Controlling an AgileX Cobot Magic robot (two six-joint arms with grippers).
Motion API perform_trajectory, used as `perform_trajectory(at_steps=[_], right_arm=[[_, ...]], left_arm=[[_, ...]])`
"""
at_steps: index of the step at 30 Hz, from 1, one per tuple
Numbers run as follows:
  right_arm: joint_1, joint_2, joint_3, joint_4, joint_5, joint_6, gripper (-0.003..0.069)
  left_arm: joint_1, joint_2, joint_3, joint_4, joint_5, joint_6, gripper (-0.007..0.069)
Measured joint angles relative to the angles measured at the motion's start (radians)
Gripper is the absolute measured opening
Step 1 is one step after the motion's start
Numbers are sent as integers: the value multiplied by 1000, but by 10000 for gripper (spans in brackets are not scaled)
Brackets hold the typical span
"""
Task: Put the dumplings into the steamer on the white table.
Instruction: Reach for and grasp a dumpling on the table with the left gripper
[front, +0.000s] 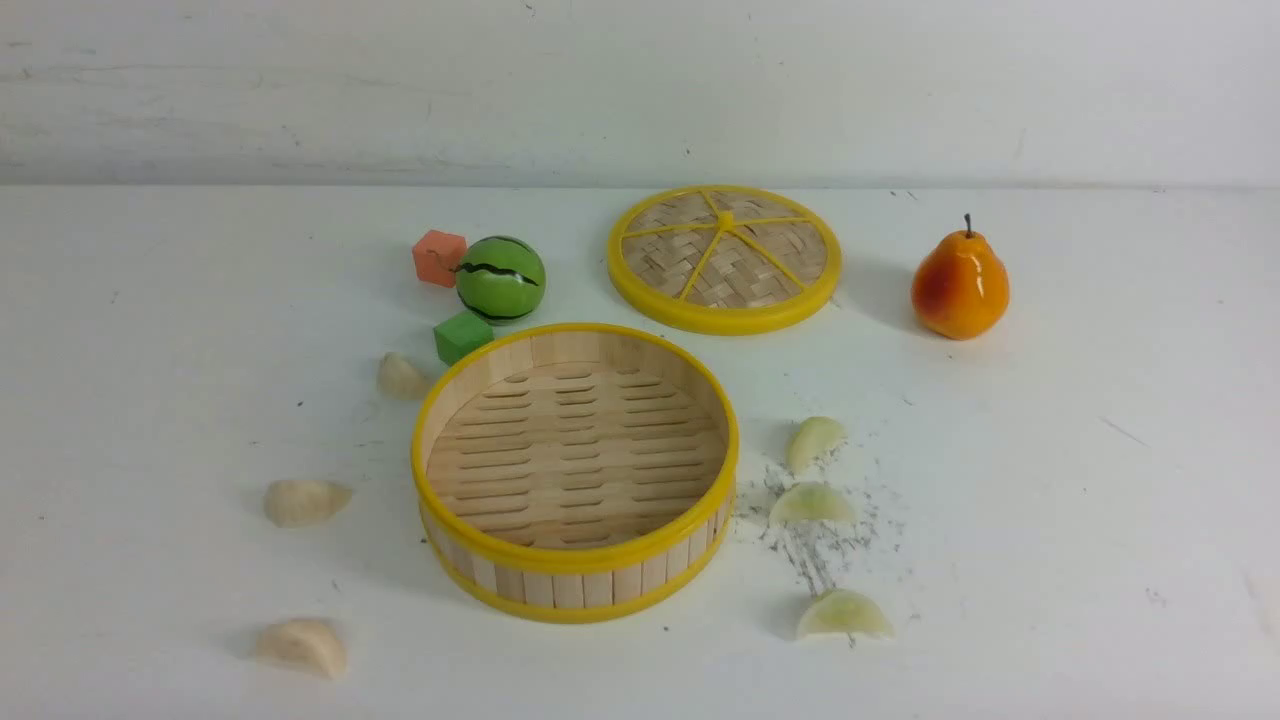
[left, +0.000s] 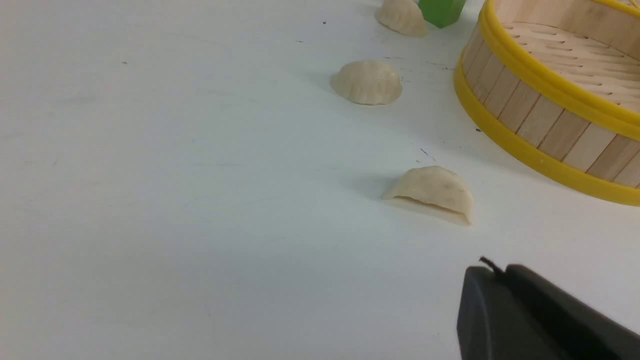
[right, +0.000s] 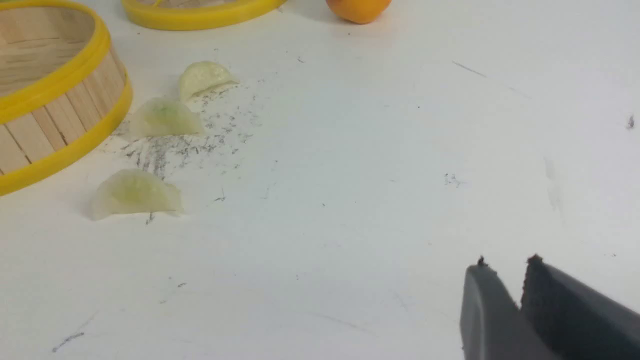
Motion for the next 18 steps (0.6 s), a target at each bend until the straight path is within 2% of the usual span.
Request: perform_trajectory(at_steps=[18], right_arm=[[0,0,0,1,0,0,142]], left_arm=[[0,0,0,0,0,0,39]])
